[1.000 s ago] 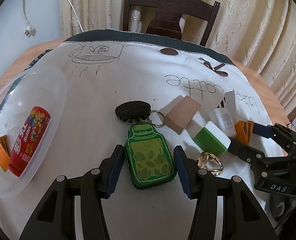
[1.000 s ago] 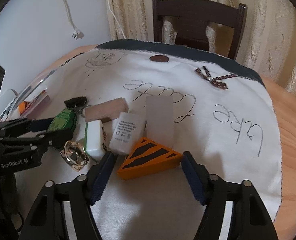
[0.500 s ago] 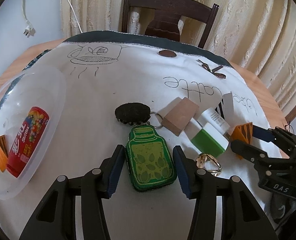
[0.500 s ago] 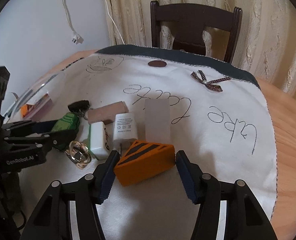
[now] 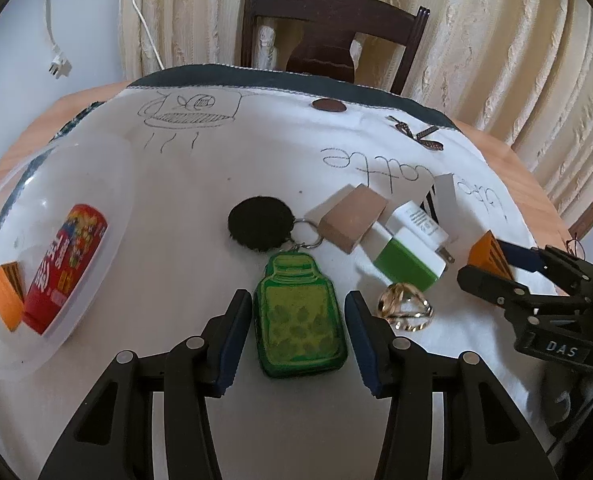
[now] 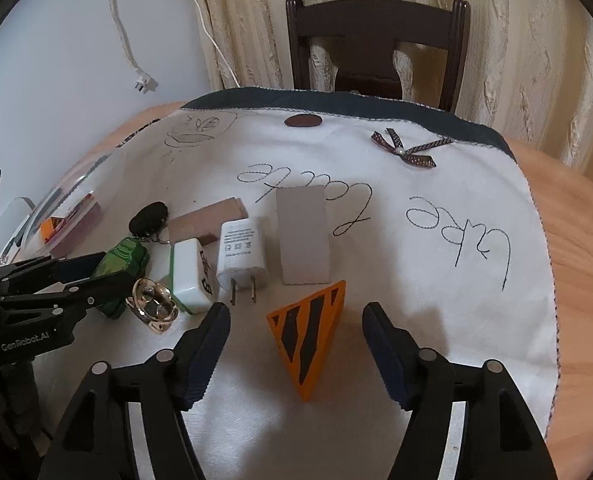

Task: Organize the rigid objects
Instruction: 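Grasp the green keychain with the left tool while the right tool grasps the striped wedge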

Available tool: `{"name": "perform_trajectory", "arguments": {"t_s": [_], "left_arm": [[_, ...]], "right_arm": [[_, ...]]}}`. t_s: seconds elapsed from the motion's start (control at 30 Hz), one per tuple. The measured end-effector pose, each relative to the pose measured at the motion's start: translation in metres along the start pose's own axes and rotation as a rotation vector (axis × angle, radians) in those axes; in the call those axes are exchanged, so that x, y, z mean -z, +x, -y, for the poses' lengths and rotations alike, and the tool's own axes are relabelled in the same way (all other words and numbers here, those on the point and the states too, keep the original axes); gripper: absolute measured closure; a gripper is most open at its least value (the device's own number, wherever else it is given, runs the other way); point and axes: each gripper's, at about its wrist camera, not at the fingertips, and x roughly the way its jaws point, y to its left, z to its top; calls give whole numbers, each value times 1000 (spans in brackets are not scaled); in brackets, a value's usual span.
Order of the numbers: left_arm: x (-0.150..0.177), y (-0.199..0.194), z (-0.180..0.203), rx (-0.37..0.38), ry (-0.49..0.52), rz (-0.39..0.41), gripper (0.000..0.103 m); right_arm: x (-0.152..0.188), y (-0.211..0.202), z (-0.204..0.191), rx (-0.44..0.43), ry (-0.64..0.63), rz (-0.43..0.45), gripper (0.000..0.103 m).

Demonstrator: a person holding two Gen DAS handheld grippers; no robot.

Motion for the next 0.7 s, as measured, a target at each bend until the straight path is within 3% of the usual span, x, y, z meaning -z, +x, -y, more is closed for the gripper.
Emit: {"name": "perform_trajectory", "arguments": {"t_s": [0.3, 0.57, 0.7], "left_arm": [[4, 1, -3, -5, 3, -8, 53], [1, 4, 2, -18, 3, -2, 53], [0, 4, 2, -22, 1, 1, 57]], "right_arm": [[3, 0, 8, 23, 52, -4, 32], [-1, 9, 3, 70, 72, -31, 60], [0, 8, 4, 62, 83, -24, 66]]}}
